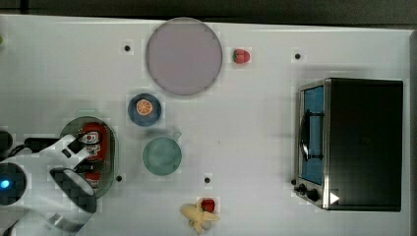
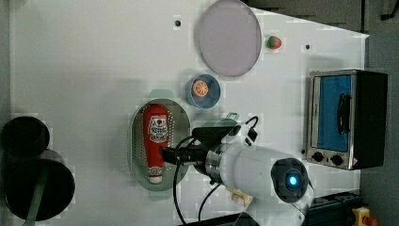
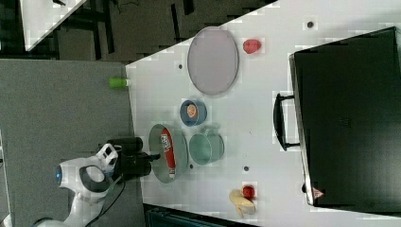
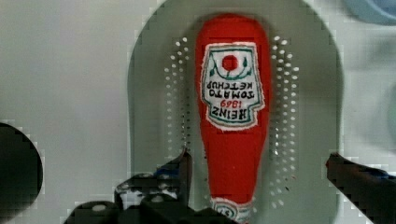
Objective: Pick ketchup from strainer and place it on the table
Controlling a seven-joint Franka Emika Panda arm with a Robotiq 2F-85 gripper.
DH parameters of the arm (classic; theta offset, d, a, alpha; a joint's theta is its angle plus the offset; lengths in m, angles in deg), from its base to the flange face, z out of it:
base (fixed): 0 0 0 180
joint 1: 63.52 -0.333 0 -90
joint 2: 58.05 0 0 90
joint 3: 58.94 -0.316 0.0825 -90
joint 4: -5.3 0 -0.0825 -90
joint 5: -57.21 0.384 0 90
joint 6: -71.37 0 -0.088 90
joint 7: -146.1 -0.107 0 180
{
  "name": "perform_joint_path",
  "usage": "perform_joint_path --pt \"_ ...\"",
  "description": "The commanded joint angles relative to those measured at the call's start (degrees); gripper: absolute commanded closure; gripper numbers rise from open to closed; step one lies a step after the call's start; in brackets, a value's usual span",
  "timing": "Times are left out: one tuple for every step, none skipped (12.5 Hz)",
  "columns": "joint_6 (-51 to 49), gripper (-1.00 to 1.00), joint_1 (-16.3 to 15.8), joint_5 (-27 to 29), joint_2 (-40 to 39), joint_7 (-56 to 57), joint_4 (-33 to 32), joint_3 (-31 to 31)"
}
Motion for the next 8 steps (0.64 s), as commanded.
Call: perform_joint_path --pt "3.6 -1.0 0.64 -2.39 -5.03 -5.03 1.52 0.44" --pt "5.47 -1.0 0.51 -4.14 -7.09 -6.04 1.61 0.81" --pt "7.43 -1.0 0.32 -5.8 -9.02 -7.16 1.64 1.33" --pt "9.05 -1.0 0.07 -7.52 -10.8 -8.41 1.74 2.01" --pt "10.09 -1.0 -0.31 -9.28 -12.39 -9.63 2.02 2.79" --pt "10.2 -1.0 -0.78 -11.11 -13.78 -10.91 2.62 3.69" --pt "10.2 -1.0 -1.38 -13.05 -15.06 -11.82 3.42 4.66" --pt "10.22 -1.0 -2.07 -14.42 -16.27 -12.55 4.36 5.56"
